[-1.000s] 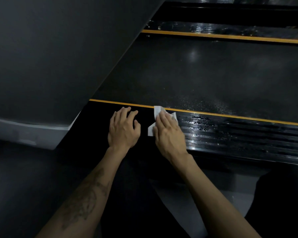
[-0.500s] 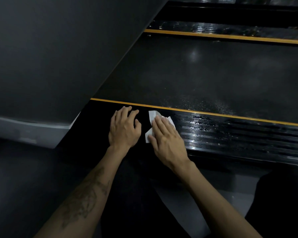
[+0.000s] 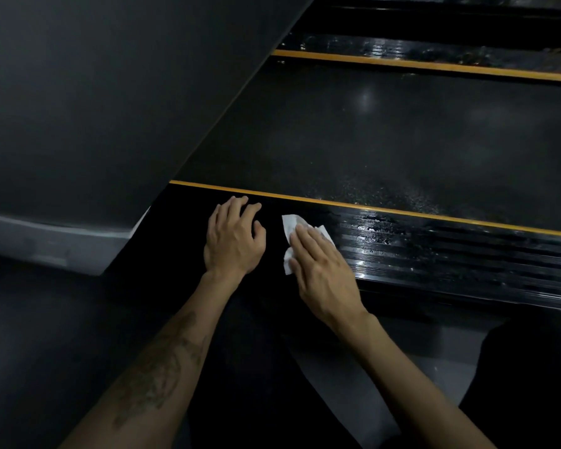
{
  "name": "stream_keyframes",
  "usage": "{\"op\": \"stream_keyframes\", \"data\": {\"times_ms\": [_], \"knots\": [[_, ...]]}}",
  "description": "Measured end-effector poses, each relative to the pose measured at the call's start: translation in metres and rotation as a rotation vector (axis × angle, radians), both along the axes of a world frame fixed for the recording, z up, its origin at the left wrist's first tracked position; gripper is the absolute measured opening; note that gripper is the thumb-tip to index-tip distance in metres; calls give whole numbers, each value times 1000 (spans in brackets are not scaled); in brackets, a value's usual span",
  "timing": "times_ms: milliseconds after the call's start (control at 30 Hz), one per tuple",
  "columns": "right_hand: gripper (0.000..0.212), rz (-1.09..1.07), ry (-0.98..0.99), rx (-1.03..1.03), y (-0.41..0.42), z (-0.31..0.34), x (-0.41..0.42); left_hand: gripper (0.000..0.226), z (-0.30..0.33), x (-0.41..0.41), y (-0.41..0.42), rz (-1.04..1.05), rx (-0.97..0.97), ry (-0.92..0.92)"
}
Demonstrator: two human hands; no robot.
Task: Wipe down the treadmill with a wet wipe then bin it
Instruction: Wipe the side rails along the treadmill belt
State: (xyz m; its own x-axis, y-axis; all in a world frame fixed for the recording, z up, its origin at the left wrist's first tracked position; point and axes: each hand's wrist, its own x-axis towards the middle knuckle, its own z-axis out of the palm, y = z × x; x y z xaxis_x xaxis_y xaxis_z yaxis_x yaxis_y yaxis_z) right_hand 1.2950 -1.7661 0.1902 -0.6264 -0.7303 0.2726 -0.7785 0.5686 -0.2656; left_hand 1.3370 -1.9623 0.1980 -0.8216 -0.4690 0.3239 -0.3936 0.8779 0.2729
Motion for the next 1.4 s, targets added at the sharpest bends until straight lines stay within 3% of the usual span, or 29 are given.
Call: {"op": "stream_keyframes", "data": {"times_ms": [200, 400, 600, 833, 1067, 1267, 1400], "knots": [[63, -146, -30, 15, -18, 4, -12, 47, 0, 0, 2, 4, 15, 15], [54, 1, 28, 10, 1, 0, 2, 47, 1, 2, -1, -70, 6, -1], [64, -178, -31, 19, -13, 4, -7, 55, 1, 3, -5, -148, 10, -55], [51, 17, 68, -18, 17, -4, 10, 58, 4, 3, -6, -190, 46, -83], [57, -140, 43, -11, -9, 2, 0, 53, 5, 3, 0, -154, 7, -74], [51, 12, 93, -38, 17, -6, 14, 54, 5, 2, 0, -152, 0, -54], [52, -130, 58, -28, 14, -7, 5, 51, 5, 2, -1, -151, -11, -61]]}}
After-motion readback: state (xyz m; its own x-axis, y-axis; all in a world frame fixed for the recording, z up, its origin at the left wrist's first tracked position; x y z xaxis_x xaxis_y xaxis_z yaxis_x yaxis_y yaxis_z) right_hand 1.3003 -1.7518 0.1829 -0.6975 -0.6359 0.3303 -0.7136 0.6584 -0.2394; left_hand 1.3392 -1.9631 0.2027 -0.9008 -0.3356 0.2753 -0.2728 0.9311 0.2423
